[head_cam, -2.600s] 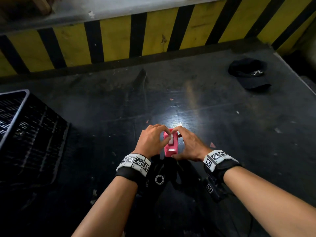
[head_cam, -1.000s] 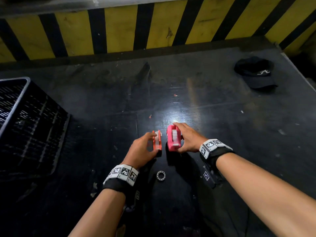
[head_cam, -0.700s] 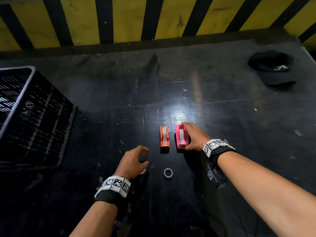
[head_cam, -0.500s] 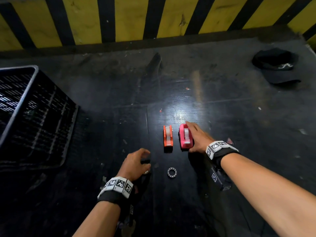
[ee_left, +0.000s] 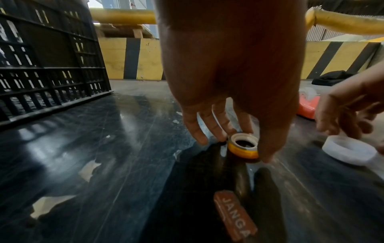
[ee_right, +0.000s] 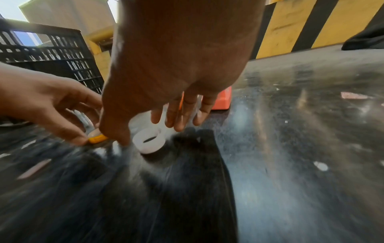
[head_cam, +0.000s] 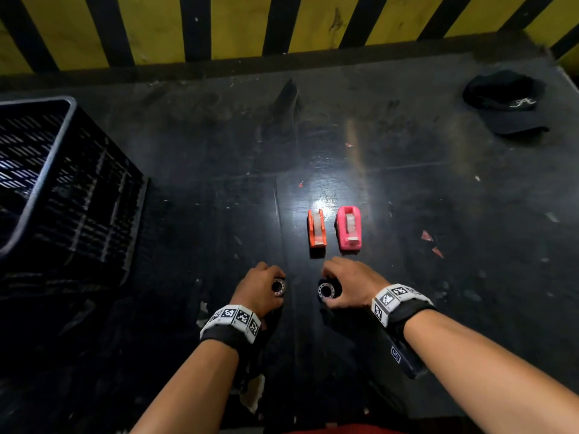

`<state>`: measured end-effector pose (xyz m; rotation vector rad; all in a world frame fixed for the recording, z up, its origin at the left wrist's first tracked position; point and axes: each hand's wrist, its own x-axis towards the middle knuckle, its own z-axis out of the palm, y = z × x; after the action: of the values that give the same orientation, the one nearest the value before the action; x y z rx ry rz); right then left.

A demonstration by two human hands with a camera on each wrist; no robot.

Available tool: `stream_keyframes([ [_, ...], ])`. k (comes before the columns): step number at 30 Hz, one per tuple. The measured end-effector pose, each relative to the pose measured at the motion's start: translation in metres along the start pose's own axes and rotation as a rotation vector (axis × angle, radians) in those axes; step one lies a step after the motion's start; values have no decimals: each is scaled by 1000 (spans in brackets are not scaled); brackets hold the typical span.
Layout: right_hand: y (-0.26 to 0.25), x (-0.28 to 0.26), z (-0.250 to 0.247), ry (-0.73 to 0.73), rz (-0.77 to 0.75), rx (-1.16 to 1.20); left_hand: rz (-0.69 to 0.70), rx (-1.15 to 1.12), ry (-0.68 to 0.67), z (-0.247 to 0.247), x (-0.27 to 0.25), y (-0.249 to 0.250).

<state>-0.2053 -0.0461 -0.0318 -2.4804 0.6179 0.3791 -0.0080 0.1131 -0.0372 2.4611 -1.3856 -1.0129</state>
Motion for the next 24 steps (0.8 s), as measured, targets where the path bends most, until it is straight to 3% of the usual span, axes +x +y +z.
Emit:
stream_keyframes([
  [8,-20,10,9,8,11,24,66,-84,96,-8,0,-13],
  [16,-62,87,-30,106,-10,62,75,-66,248,-65,43,-16],
  [24,-63,147,-39,116,121,15,38,-70,217,-86,81,-25],
])
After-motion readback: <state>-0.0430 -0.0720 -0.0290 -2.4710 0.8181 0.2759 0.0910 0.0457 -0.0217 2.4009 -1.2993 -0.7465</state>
